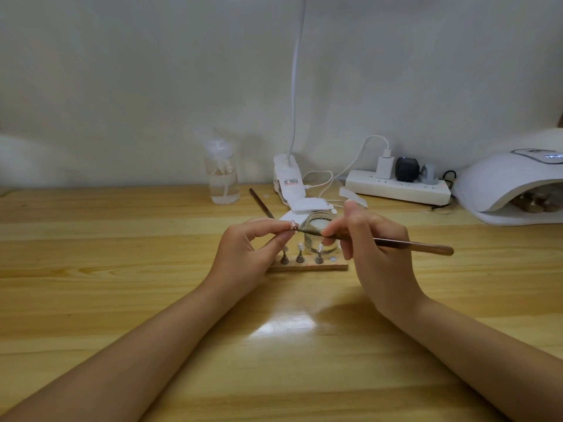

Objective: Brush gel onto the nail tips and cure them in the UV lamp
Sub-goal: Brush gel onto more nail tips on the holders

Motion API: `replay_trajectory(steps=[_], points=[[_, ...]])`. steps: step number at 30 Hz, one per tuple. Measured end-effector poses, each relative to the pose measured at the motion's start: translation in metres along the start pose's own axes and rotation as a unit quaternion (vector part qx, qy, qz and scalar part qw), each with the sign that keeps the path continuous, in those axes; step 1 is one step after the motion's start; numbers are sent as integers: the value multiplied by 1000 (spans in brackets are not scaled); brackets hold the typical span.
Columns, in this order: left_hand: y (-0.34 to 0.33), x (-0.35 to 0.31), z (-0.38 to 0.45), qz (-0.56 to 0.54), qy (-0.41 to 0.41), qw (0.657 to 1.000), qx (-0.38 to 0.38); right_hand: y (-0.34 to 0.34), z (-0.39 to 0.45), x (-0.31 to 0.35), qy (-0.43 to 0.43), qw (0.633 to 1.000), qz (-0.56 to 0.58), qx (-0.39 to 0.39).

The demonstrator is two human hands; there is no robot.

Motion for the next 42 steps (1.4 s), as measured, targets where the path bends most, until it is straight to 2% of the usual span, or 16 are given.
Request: replay_trajectory(steps=[3,6,10,18,25,30,34,42], points=[[1,-1,1,1,-10,1000,-8,4,-1,-3,-19,999,27,-19],[0,-2,0,6,-19,1000,-2,4,1,-2,-6,1000,4,-26],[-1,-3,0,16,-27,999,3,-1,2,0,4,999,-37,-5],[1,-3,1,11,-20,1000,-7,4,0,-4,-22,999,19,-20],[-2,-5,-1,30,-20,999,6,-4,3,3,10,999,-49,12],[1,-3,0,24,-10,1000,-6,3,3,-2,-29,999,26,2],[-1,-3,-1,34,-8,999,5,7,6,-4,-30,999,7,-15],[-2,-3,0,42,-4,999,8,-2,6,1,-8,1000,-19,15]])
Point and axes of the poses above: each hand's wrist, its own z-axis towards the middle knuckle, its own y-axis out of the back of the hand, x = y × z, the point moved 10 cm from there along z, towards the middle knuckle, and after that the axes turned 13 degrees about -z, right-handed, at the moved point
